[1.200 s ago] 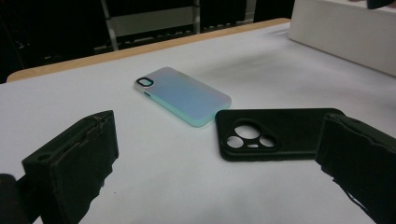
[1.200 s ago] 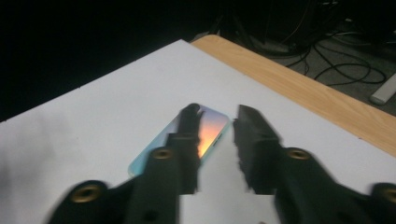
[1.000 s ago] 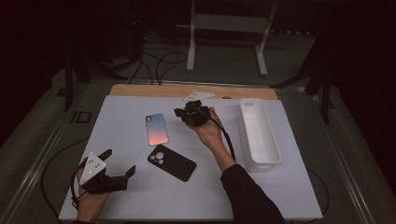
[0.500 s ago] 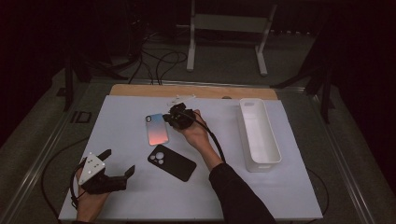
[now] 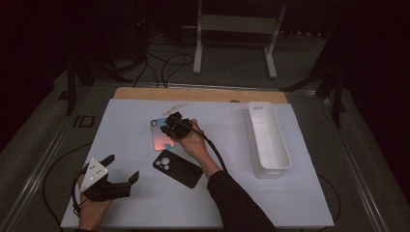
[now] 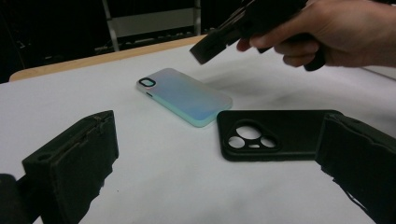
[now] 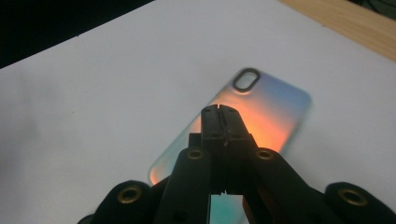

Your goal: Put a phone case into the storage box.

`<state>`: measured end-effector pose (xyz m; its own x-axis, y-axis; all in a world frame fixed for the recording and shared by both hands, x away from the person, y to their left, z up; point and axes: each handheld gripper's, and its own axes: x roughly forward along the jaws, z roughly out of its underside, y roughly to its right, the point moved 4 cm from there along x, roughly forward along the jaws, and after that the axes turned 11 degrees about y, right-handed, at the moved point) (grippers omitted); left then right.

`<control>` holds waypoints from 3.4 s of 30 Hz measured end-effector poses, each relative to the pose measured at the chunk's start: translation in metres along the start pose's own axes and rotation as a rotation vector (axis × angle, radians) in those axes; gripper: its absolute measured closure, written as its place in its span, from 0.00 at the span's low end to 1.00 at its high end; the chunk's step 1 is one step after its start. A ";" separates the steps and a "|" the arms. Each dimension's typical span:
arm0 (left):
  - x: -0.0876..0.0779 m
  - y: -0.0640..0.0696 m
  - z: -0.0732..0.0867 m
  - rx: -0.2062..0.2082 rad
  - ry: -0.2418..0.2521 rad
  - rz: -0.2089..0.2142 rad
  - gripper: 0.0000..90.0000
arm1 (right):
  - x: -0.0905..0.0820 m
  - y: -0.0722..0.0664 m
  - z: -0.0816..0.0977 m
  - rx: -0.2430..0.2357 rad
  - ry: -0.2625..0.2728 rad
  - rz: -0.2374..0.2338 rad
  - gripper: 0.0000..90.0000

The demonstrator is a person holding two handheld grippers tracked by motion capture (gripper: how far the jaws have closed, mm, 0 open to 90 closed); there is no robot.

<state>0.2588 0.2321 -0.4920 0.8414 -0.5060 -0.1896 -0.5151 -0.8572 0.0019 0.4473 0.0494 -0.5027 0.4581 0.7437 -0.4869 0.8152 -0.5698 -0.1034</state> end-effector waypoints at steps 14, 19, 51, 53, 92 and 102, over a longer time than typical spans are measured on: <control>-0.001 -0.001 0.000 -0.003 0.005 -0.001 0.00 | 0.028 -0.025 0.010 -0.043 -0.062 -0.043 1.00; -0.001 -0.001 0.000 -0.003 0.005 -0.002 0.00 | 0.036 -0.029 0.015 -0.037 -0.082 -0.046 1.00; -0.002 -0.001 0.000 0.000 0.001 -0.005 0.00 | 0.032 -0.002 0.028 -0.023 -0.167 0.094 1.00; -0.002 -0.001 0.000 0.001 0.000 -0.005 0.00 | 0.032 -0.001 0.028 -0.016 -0.164 0.096 1.00; -0.004 -0.004 -0.001 -0.019 0.006 -0.015 0.00 | -0.253 0.000 0.067 -0.065 0.361 0.181 0.33; -0.005 -0.003 -0.001 -0.016 0.006 -0.014 0.00 | -0.289 0.024 0.109 -0.008 0.390 0.246 0.12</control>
<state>0.2569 0.2371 -0.4897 0.8496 -0.4943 -0.1843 -0.5004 -0.8657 0.0151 0.2960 -0.2177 -0.4589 0.7364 0.6633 -0.1332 0.6674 -0.7445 -0.0177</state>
